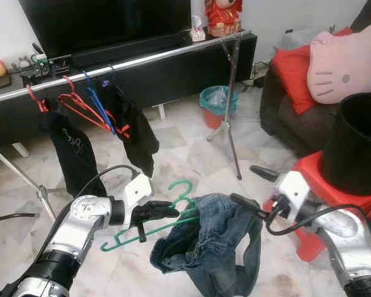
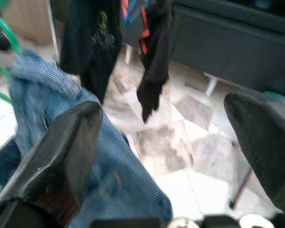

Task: Hang hanger

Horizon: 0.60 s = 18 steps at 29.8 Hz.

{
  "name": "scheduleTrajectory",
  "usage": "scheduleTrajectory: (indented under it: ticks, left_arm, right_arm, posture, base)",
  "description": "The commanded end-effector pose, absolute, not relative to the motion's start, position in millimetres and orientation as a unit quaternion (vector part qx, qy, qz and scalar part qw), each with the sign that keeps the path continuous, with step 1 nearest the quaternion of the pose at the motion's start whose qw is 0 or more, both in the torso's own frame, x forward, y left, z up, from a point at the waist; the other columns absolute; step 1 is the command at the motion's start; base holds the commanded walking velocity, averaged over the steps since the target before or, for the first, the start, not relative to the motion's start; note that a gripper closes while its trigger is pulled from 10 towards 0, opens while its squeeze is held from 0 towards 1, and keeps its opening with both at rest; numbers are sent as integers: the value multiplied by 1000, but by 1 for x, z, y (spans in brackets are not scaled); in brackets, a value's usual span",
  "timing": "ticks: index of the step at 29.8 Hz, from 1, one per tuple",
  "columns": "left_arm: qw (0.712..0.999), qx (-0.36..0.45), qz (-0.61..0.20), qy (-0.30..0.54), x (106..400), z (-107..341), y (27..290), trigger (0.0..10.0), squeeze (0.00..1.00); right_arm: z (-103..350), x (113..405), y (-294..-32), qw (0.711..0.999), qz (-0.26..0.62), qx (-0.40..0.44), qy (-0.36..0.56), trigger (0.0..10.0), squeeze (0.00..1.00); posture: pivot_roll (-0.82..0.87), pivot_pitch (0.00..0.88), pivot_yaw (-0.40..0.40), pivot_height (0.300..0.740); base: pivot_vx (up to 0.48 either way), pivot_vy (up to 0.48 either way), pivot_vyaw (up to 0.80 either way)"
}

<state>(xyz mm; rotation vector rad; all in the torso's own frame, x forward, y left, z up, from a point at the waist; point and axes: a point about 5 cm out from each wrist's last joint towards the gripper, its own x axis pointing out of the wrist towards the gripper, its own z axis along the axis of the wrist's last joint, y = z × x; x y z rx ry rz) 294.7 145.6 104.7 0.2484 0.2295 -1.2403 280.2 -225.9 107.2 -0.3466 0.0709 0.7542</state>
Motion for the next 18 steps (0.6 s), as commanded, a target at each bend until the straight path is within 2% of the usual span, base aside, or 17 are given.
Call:
scheduleTrajectory:
  ticks: [1, 3, 5, 7, 8, 9, 10, 18]
  left_arm:
    - [810, 117, -571, 68, 301, 121, 149, 0, 0]
    - [810, 117, -570, 68, 301, 121, 149, 0, 0]
    - [811, 118, -569, 68, 301, 122, 151, 0, 0]
    - [811, 118, -569, 68, 301, 122, 151, 0, 0]
    - [815, 118, -563, 67, 302, 122, 152, 2157, 0]
    - [818, 115, -560, 66, 303, 123, 152, 4902, 0]
    - [819, 103, -560, 67, 303, 124, 153, 10000, 0]
    - [819, 67, -568, 53, 304, 134, 154, 10000, 0]
  right_arm:
    - [105, 277, -239, 920, 346, -179, 46, 10000, 0]
    - [104, 275, -245, 921, 342, -179, 53, 10000, 0]
    - [98, 259, -263, 909, 365, -178, 94, 10000, 0]
    - [94, 252, -269, 899, 380, -184, 115, 10000, 0]
    - [93, 249, -274, 901, 376, -180, 122, 10000, 0]
    - [93, 247, -279, 904, 371, -172, 126, 10000, 0]
    - [93, 243, -289, 909, 358, -166, 131, 10000, 0]
    - [90, 229, -304, 921, 337, -145, 135, 10000, 0]
  posture:
    - [59, 17, 92, 740]
    - [60, 18, 92, 740]
    - [60, 18, 92, 740]
    - [60, 18, 92, 740]
    - [52, 18, 89, 740]
    - [51, 18, 89, 740]
    - [48, 15, 89, 740]
    - [49, 1, 88, 740]
  base:
    - [0, 0, 0]
    - [0, 0, 0]
    - [0, 0, 0]
    - [0, 0, 0]
    - [0, 0, 0]
    - [0, 0, 0]
    - [0, 0, 0]
    - [0, 0, 0]
